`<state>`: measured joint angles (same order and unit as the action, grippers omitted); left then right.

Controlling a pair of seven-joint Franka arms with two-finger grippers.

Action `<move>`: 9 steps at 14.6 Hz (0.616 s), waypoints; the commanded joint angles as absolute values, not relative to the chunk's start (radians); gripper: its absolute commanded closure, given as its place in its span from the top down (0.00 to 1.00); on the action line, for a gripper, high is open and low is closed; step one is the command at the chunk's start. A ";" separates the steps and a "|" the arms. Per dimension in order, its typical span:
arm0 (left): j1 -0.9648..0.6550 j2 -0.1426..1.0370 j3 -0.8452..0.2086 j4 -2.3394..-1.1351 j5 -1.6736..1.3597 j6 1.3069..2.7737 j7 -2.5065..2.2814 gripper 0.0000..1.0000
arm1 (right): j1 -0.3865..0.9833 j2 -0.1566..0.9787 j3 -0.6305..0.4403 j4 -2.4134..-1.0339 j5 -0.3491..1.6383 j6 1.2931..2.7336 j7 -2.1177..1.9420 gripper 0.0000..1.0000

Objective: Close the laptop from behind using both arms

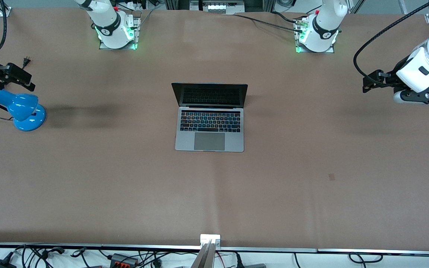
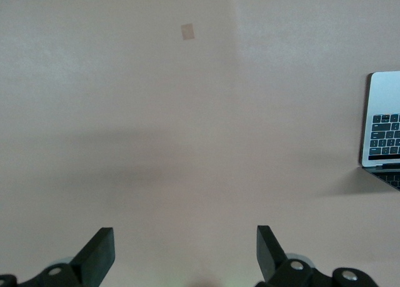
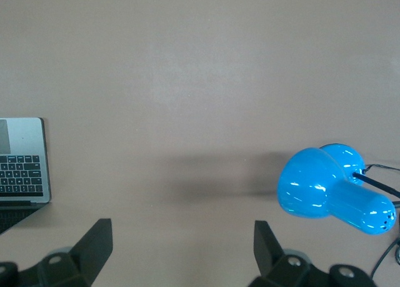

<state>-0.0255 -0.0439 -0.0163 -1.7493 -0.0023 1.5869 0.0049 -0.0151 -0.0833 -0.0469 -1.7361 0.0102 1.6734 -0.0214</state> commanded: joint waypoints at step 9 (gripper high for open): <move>-0.017 -0.041 -0.014 -1.723 0.011 1.580 0.008 1.00 | -0.034 -0.087 -0.031 -1.736 0.006 1.644 -0.037 1.00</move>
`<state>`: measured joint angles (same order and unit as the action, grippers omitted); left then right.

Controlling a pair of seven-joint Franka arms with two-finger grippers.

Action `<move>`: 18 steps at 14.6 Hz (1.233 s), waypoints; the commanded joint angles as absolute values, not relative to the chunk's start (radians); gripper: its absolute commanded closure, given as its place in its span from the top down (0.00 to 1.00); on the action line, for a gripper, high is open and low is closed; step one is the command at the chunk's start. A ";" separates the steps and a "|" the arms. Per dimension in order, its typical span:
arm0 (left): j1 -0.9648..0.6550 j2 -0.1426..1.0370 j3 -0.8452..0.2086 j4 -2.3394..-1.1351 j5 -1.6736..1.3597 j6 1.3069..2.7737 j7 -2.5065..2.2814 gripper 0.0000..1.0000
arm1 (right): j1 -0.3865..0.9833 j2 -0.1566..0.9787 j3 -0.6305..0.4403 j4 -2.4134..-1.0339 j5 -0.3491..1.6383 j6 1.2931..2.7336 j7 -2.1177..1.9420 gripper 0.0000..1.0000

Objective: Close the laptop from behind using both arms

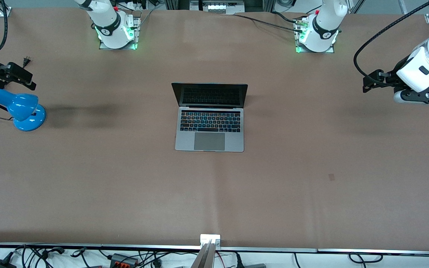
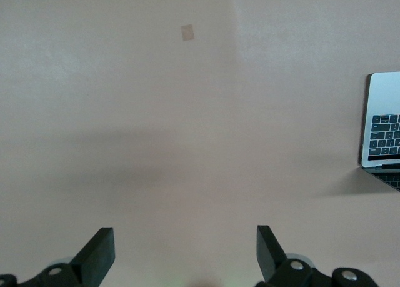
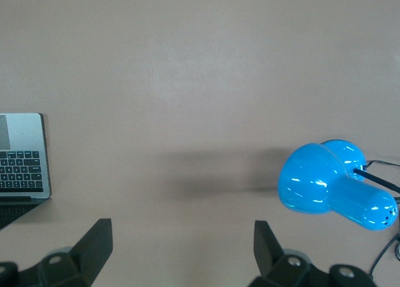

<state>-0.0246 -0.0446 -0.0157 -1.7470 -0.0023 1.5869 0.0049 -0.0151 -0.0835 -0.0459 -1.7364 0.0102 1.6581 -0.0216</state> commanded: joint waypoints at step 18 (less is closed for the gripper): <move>-0.051 0.152 -0.023 -1.511 -0.074 1.172 0.015 0.01 | 0.040 -0.045 -0.025 -1.740 0.068 1.577 -0.021 0.00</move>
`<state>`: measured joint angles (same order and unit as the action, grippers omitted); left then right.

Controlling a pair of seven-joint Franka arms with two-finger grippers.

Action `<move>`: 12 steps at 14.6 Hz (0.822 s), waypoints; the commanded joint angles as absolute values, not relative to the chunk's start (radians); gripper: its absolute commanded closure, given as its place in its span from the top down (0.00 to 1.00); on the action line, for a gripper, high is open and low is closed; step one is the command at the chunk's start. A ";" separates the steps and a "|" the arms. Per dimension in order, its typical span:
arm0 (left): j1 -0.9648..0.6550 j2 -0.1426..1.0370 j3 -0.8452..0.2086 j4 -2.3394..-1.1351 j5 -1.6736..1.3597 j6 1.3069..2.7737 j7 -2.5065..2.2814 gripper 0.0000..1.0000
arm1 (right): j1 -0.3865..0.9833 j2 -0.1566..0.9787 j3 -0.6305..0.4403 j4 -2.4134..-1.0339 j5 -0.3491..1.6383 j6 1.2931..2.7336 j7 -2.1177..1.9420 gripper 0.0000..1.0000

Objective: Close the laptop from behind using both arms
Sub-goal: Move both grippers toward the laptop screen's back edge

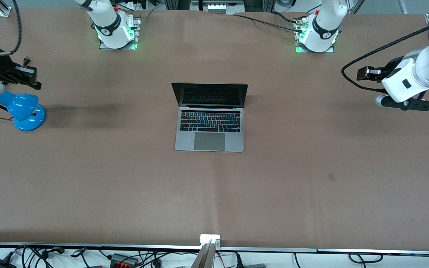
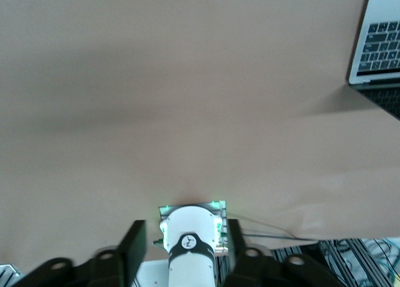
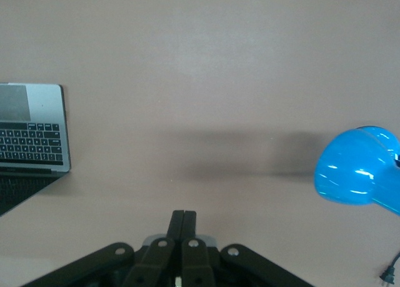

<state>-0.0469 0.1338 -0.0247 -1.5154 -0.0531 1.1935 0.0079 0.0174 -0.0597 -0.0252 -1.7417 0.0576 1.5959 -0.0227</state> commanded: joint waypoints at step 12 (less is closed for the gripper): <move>-0.045 0.035 -0.279 -1.827 -0.207 1.449 -0.104 0.01 | 0.273 0.009 -0.025 -1.871 0.164 1.592 0.047 0.00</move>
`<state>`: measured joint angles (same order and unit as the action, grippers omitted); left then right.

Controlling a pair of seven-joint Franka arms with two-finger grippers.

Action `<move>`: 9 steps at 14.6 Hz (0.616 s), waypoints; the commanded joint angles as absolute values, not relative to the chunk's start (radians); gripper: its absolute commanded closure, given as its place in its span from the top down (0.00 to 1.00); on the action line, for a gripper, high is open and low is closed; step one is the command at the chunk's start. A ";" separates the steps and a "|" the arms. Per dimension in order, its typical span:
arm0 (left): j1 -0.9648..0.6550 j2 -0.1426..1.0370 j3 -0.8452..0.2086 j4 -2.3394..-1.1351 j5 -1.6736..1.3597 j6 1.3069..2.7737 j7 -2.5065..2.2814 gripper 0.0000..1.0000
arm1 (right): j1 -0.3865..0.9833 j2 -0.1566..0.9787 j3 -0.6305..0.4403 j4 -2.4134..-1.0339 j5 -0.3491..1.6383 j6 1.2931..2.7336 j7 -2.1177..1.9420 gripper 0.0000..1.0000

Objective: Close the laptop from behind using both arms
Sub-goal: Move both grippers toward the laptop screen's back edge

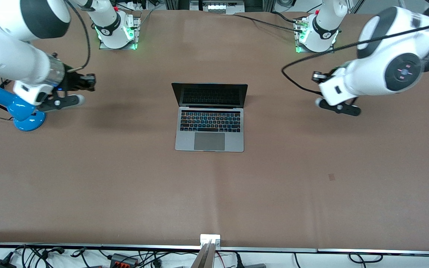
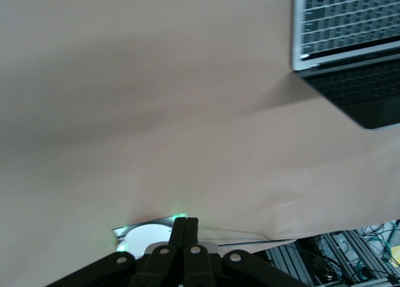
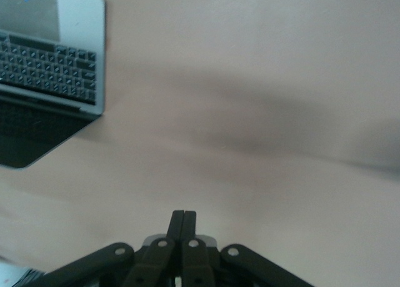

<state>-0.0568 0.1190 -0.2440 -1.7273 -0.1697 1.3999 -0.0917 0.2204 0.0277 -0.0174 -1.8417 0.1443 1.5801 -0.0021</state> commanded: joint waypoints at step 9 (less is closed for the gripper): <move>-0.043 -0.020 -0.414 -1.928 -0.311 1.580 -0.179 0.01 | 0.616 0.109 -0.025 -1.871 0.271 1.657 0.501 0.00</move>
